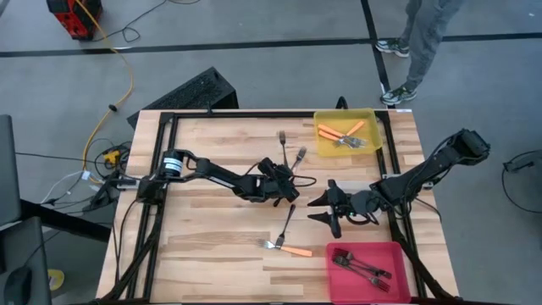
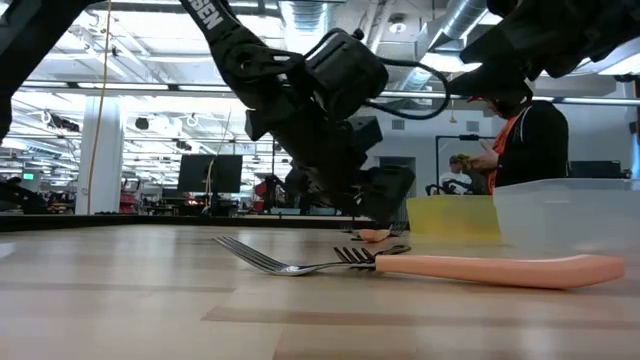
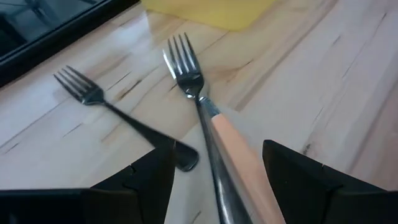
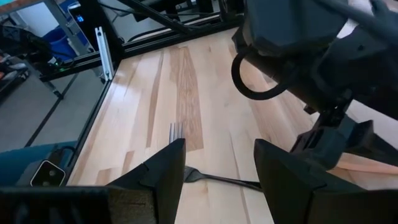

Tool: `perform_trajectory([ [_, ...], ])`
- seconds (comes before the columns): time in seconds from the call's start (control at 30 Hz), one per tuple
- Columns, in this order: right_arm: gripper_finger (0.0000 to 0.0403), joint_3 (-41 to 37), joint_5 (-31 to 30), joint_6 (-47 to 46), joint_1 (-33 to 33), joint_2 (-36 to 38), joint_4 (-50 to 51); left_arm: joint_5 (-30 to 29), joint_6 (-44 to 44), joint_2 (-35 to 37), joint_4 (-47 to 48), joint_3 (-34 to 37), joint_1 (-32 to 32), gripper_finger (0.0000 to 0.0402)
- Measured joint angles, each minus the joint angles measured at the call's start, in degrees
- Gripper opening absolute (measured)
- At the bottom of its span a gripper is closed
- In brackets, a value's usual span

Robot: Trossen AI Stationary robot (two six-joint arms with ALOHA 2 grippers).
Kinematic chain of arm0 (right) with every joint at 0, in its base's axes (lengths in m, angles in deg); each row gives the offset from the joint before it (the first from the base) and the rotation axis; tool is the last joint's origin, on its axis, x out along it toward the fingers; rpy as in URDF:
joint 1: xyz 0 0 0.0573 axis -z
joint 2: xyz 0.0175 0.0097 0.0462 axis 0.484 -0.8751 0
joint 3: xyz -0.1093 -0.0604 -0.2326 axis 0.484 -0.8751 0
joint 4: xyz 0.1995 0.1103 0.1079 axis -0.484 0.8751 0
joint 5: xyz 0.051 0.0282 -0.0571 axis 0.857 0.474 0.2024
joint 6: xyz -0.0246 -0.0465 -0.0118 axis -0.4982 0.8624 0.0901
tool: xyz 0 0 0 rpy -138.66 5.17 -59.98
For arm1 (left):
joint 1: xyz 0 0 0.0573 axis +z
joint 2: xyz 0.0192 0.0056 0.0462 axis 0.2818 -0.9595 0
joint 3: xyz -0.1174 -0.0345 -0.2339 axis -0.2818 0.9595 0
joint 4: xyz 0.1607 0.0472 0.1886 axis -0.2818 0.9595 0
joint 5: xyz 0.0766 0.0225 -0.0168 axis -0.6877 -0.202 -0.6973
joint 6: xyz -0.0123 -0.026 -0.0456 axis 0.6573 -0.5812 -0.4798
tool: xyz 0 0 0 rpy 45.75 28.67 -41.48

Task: Sort silverware by color (type)
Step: Put the orange fork into the yellow bin

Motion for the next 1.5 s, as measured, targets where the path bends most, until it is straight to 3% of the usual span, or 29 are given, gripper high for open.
perform_trajectory([
  [0.17,0.0216,0.0,0.0,0.0,0.0,0.0,0.1,-1.7,0.1,0.1,-0.8,-0.2,-0.2,0.0226],
  [0.5,0.0216,0.0,0.0,0.0,0.0,0.0,0.3,2.1,-1.5,-3.8,-4.1,-0.3,-0.2,0.0226],
  [0.7,0.0216,0.0,0.1,-0.1,0.0,0.0,0.2,0.6,-4.3,-5.1,-3.1,-0.4,-0.4,0.0223],
  [0.83,0.0216,0.0,0.2,-0.1,-0.1,0.0,0.2,1.1,-4.4,-5.1,-2.0,-0.5,-0.4,0.0190],
  [1.13,0.0216,0.0,0.2,-1.3,-0.1,0.0,0.2,4.7,-3.0,-5.1,-1.5,-0.5,-0.4,0.0046],
  [1.5,0.0216,0.0,0.2,-1.3,-1.3,0.0,0.4,3.7,-1.9,-1.2,7.6,0.0,-2.8,0.0046],
])
